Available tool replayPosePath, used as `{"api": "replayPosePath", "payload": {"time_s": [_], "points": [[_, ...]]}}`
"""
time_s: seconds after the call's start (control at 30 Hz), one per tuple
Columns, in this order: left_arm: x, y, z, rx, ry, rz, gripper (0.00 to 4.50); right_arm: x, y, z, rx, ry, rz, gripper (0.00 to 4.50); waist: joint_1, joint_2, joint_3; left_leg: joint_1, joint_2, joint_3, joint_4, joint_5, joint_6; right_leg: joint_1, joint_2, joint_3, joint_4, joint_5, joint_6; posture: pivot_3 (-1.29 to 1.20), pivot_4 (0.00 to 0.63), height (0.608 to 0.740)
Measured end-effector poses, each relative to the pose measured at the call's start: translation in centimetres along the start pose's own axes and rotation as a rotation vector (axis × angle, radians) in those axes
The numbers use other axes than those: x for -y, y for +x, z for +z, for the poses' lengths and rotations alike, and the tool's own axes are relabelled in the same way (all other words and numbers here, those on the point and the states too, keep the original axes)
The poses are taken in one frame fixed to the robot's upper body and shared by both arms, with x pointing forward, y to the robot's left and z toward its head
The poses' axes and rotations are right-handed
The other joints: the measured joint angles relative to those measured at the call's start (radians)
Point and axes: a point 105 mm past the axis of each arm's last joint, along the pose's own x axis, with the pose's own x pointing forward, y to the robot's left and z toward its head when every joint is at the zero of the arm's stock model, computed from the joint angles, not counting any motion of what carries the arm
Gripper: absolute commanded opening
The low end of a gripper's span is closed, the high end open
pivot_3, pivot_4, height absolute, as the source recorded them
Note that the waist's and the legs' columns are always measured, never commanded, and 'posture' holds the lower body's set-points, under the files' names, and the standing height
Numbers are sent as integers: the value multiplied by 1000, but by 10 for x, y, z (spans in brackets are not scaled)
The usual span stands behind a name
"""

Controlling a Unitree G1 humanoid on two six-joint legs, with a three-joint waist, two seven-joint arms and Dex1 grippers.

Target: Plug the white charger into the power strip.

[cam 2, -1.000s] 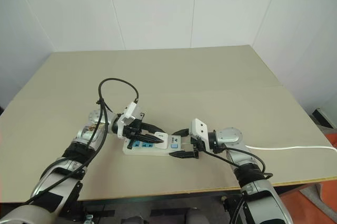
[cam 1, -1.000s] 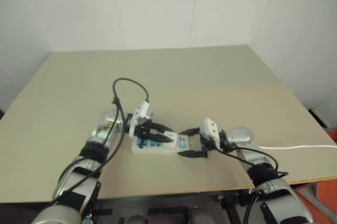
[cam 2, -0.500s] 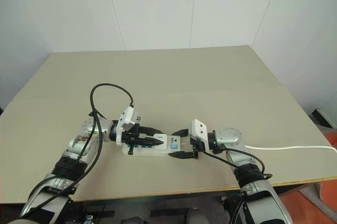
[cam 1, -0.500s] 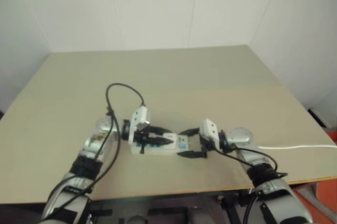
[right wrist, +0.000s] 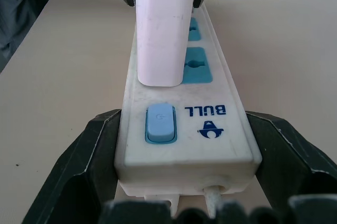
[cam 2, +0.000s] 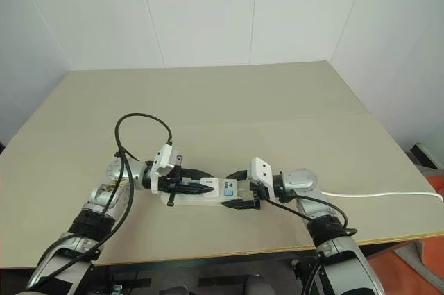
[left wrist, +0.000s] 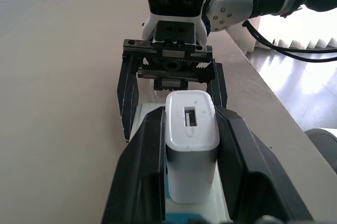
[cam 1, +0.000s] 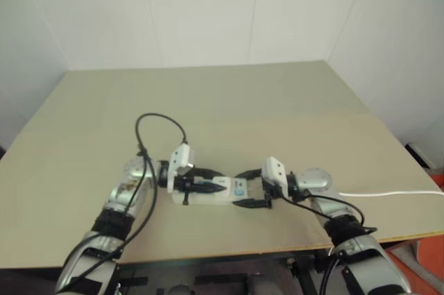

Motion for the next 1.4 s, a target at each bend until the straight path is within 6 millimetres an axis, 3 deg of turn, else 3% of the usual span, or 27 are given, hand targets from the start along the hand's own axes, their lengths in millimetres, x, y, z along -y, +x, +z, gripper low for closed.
{"api": "replayPosePath", "payload": {"time_s": [0.13,0.33,0.53,0.77,0.83,0.93,1.0,1.07,1.17,1.4], "points": [[-3,-3,-15,41,-78,40,2603,0,-1,1,5,-4,-1,3391,-1,0,0,-2,0,0,-1,0,0,-2,0,0,0,0,0,0,150,740],[-7,-8,-15,76,-76,65,4420,0,-1,1,3,-6,0,3391,1,0,0,-3,0,0,-1,0,0,-2,0,0,-1,0,0,0,150,740],[-5,-13,-10,136,-102,39,4420,-1,-1,2,5,-14,2,3391,0,-1,0,-4,0,0,-1,0,0,-3,0,0,-1,0,0,0,150,740],[-2,-29,12,185,-86,-25,4420,-1,-2,2,4,-18,3,3391,0,-1,1,-5,0,0,0,0,0,-4,0,-1,-1,0,0,0,150,740],[-17,-36,29,203,-28,42,4420,0,-2,2,3,-20,1,3391,2,-2,2,-5,0,-1,0,0,0,-4,0,-1,-1,0,0,0,150,740],[-47,-56,78,295,95,177,4420,0,-2,3,3,-32,-7,3391,0,-3,2,-6,0,-1,0,0,0,-4,0,-1,-2,0,0,0,150,740],[-56,-70,105,332,169,226,4500,-1,-2,4,2,-35,-3,4125,-3,-3,2,-5,0,-1,-1,0,0,-4,0,-1,-2,0,0,0,150,740],[-60,-83,117,337,204,258,4500,-3,-4,-3,-37,-20,15,4449,-1,-3,3,-7,0,-1,-1,0,0,-5,0,-1,-3,0,0,0,150,740],[-62,-95,107,312,170,293,4500,-6,-6,-8,-56,-4,24,4449,1,-2,4,-11,0,-1,-1,0,-1,-9,-1,-2,-3,0,0,0,150,740],[-52,-93,82,300,111,280,4500,-7,-26,-3,-86,-26,35,4449,15,-3,5,-18,-1,-1,0,1,-2,-16,-2,-2,-2,0,0,0,150,740]]}}
